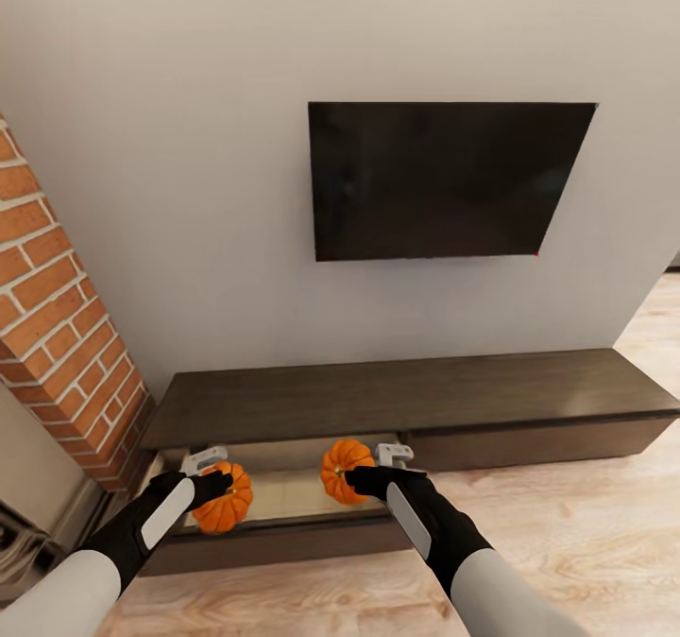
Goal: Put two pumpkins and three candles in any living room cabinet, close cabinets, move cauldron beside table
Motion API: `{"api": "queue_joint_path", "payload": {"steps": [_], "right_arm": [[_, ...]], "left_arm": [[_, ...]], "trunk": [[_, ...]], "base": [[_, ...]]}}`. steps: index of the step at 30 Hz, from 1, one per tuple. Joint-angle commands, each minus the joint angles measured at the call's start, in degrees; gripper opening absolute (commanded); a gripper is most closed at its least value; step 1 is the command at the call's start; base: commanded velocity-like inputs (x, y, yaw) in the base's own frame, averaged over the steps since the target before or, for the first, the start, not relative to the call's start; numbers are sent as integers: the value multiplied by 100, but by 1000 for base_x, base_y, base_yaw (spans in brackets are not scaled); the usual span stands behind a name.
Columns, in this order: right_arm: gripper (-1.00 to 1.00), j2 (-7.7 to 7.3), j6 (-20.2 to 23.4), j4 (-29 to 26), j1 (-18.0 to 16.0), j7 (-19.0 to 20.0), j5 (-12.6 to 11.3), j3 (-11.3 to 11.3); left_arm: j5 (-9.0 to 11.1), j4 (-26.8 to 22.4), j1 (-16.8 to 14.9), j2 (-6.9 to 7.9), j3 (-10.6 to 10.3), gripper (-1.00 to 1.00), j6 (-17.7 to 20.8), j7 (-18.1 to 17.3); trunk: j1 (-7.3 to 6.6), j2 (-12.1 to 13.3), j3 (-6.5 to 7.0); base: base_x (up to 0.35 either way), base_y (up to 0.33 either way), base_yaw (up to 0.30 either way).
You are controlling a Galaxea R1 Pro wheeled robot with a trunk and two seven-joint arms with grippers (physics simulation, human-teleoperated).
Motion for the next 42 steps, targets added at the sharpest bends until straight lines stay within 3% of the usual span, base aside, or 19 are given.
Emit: {"api": "queue_joint_path", "payload": {"steps": [1,23,42], "right_arm": [[-100,-2,16,-12,-4,-58,-63,25],[-100,-1,11,-16,-6,-46,-62,25],[-100,3,11,-21,-3,-28,-62,33]], "left_arm": [[58,-13,-6,9,-41,-100,3,55],[79,-14,-6,12,-31,-100,3,55],[91,-14,-6,9,-36,-100,3,55]], "trunk": [[4,-8,-8],[4,-8,-8],[4,-8,-8]], "base": [[286,109,-1],[245,23,0],[55,48,47]]}}
